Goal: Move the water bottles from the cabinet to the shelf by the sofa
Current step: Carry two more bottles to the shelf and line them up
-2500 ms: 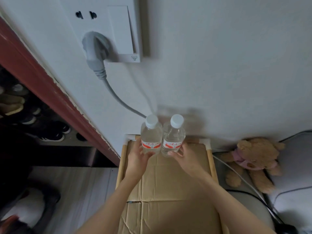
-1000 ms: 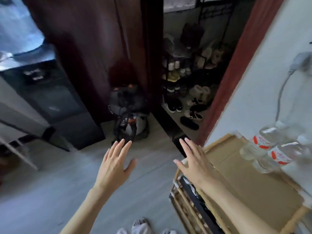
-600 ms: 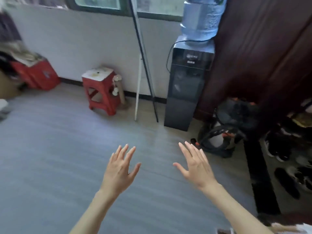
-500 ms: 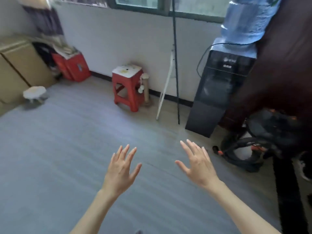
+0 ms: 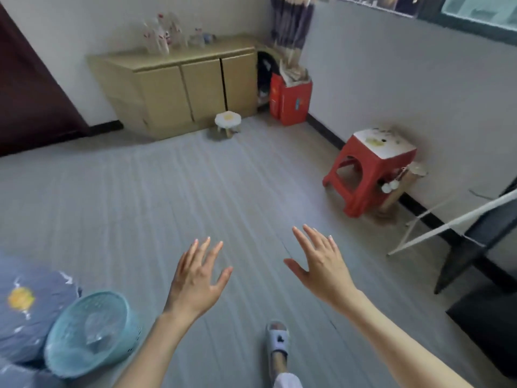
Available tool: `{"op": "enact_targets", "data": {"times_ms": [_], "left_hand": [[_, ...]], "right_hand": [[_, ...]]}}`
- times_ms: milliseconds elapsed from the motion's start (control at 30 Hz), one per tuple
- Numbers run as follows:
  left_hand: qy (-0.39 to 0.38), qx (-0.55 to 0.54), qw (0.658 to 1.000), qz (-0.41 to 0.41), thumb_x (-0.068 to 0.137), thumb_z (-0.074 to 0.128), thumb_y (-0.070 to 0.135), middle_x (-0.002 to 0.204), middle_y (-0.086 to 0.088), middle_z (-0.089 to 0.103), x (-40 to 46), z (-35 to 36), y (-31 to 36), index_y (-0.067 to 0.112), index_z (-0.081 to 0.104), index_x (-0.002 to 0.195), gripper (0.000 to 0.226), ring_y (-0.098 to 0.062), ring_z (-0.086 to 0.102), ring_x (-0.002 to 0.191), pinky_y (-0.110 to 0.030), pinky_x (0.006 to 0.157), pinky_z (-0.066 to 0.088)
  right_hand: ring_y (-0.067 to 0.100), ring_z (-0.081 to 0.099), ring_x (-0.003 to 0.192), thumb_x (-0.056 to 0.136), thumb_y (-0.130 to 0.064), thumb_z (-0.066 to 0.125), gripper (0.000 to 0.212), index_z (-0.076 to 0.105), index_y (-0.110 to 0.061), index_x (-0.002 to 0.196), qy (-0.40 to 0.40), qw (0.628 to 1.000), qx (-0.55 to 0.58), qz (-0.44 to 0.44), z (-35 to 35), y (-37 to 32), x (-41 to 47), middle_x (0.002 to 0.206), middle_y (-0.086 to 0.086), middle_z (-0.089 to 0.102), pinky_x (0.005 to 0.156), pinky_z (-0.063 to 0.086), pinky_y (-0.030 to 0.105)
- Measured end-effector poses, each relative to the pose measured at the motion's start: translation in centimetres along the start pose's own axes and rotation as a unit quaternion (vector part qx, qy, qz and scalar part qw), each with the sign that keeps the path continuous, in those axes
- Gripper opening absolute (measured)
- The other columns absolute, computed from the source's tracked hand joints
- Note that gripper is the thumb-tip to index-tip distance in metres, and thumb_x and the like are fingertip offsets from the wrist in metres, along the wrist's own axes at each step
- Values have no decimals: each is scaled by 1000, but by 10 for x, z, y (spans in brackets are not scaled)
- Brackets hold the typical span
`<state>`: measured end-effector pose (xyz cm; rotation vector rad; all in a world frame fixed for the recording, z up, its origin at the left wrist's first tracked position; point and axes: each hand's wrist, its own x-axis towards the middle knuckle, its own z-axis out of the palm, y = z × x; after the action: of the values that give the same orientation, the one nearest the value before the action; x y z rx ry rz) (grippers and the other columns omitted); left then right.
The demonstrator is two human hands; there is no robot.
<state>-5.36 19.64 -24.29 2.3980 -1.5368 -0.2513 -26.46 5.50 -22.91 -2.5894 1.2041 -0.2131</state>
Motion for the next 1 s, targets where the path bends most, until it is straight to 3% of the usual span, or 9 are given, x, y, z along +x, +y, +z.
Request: {"op": "enact_targets", "data": {"times_ms": [200,300,400,667,867,1000], "left_hand": [[77,-2,995,-57,75,2,77,146,-8,36,117,-26,-35,21,38,136,90,-27,25,138,-39,110,22],[101,-7,992,-79,76,14,72,148,-5,32,177,-45,-46,22,35,138,82,-24,20,139,-37,111,18],[124,-3,987,-106,77,17,70,146,-7,35,232,-60,-66,20,38,136,80,-26,24,138,-39,110,21],[102,-5,985,-141,83,8,70,138,-12,47,379,-60,-127,17,46,131,81,-32,38,131,-46,104,31],[119,-17,983,-140,77,4,75,146,-8,35,521,-74,-202,20,37,137,88,-27,25,138,-41,110,23],[146,-13,981,-129,79,19,63,149,-6,30,621,-110,-240,21,33,139,75,-24,18,140,-39,112,19]], "right_hand": [[30,33,135,79,-64,23,76,32,-19,140,-9,997,14,-76,-1,-5,156,145,12,37,110,23,49],[29,32,135,80,-64,25,75,31,-19,140,3,994,20,-105,-12,-10,237,146,12,36,111,21,48],[28,30,136,83,-60,34,71,29,-19,141,7,992,24,-128,-20,-21,312,146,11,35,112,20,47],[26,25,138,78,-66,18,79,25,-22,142,-16,987,30,-154,10,-40,486,149,8,31,113,16,45],[23,18,141,89,-53,41,67,17,-23,144,-15,987,13,-159,20,-67,647,152,6,23,116,12,43],[26,20,140,89,-50,44,67,21,-21,144,9,987,14,-160,7,-85,745,151,9,26,115,14,44]]}}
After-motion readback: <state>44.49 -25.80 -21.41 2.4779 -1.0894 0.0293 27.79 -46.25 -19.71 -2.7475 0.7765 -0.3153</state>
